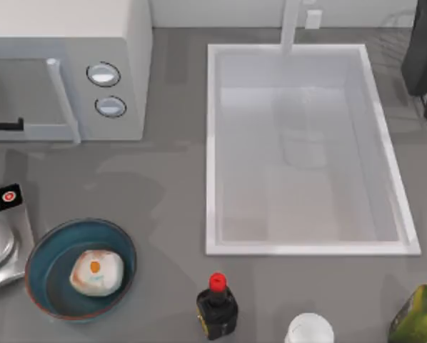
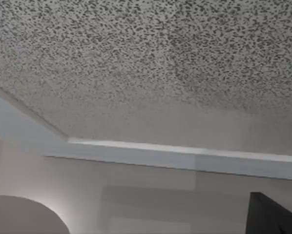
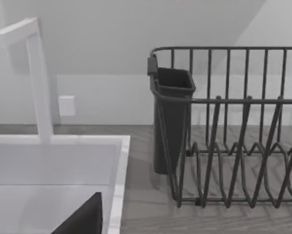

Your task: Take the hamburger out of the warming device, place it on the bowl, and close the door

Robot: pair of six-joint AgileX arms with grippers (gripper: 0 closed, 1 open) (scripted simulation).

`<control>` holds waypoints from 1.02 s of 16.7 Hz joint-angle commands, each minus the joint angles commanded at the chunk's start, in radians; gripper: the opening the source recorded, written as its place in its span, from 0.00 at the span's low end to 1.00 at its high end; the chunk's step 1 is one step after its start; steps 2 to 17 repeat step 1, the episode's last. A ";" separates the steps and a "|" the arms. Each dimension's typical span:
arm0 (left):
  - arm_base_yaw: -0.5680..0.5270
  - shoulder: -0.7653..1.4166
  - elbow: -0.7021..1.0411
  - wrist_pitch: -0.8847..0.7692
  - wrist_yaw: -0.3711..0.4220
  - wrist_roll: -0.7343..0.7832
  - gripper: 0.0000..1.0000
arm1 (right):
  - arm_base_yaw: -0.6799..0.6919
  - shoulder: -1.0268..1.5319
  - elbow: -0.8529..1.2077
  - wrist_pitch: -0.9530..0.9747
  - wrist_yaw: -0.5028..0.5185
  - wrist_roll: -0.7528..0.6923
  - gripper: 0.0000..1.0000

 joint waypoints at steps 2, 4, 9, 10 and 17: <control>0.000 0.001 0.001 0.000 0.000 0.000 0.00 | 0.000 0.000 0.000 0.000 0.000 0.000 1.00; 0.000 0.001 0.001 0.000 0.000 0.000 0.00 | 0.000 0.000 0.000 0.000 0.000 0.000 1.00; 0.000 0.001 0.001 0.000 0.000 0.000 0.00 | 0.000 0.000 0.000 0.000 0.000 0.000 1.00; 0.000 0.001 0.001 0.000 0.000 0.000 0.00 | 0.000 0.000 0.000 0.000 0.000 0.000 1.00; 0.000 0.001 0.001 0.000 0.000 0.000 0.00 | 0.000 0.000 0.000 0.000 0.000 0.000 1.00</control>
